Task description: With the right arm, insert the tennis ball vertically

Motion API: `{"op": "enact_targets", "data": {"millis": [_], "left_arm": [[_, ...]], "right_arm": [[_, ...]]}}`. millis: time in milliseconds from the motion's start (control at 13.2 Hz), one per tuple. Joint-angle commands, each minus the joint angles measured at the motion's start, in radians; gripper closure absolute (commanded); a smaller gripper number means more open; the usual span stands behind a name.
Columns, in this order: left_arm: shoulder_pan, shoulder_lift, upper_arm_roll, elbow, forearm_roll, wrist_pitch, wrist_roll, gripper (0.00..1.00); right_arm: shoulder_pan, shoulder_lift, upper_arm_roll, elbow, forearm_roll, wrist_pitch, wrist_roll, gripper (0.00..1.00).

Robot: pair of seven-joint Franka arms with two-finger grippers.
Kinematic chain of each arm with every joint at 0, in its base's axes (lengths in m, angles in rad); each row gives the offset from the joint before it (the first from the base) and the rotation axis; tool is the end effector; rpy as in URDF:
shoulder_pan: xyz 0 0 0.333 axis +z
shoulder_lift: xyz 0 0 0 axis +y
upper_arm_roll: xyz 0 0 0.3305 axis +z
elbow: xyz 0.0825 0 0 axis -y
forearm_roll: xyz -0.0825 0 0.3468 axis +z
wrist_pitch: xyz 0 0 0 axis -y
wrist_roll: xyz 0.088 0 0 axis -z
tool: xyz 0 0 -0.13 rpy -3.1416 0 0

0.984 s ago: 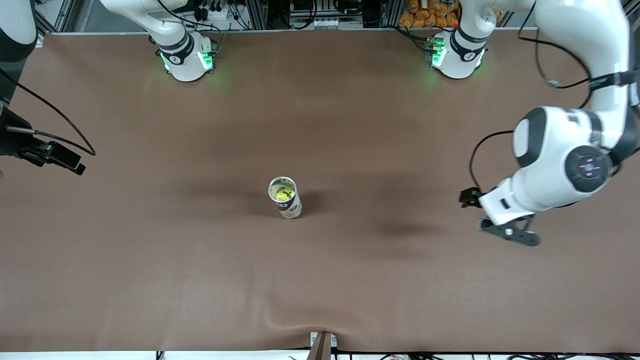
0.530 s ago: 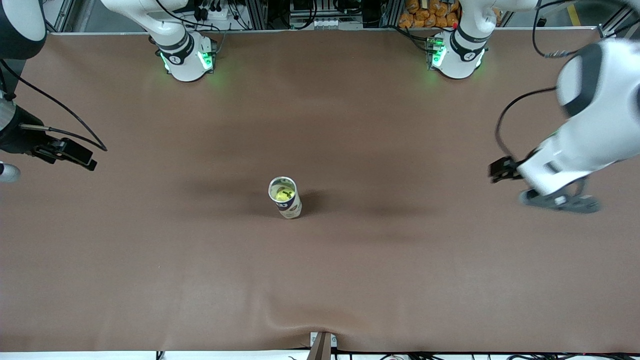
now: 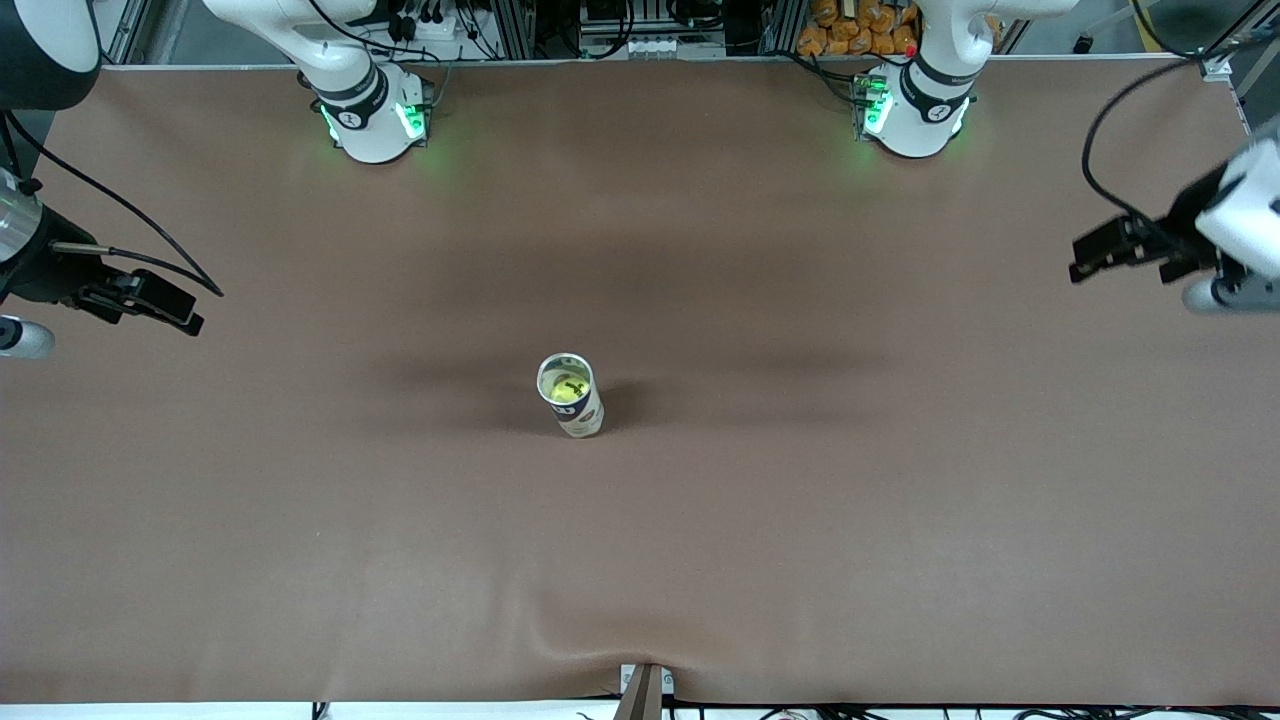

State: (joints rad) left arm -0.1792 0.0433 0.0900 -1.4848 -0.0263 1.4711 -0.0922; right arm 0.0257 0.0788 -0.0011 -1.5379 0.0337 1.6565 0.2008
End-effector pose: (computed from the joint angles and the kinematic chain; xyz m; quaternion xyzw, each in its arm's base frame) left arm 0.5176 -0.0511 0.6222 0.9995 0.0006 -0.0293 0.0086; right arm 0.5513 0.0177 0.5962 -0.9957 0.0891 -0.0179 0.0189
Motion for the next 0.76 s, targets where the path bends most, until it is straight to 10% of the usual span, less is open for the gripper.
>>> {"op": "enact_targets", "data": {"millis": [0,681], "left_arm": [[0.003,-0.016,-0.007,-0.009,0.000,-0.015,-0.014,0.00],[0.012,0.018,0.013,0.031,-0.001,-0.017,-0.008,0.00]], "right_arm": [[-0.043,-0.025,0.029,-0.013,0.020,-0.012,-0.009,0.00],[-0.033,-0.014,0.027,0.050,0.022,-0.038,-0.015,0.00]]}}
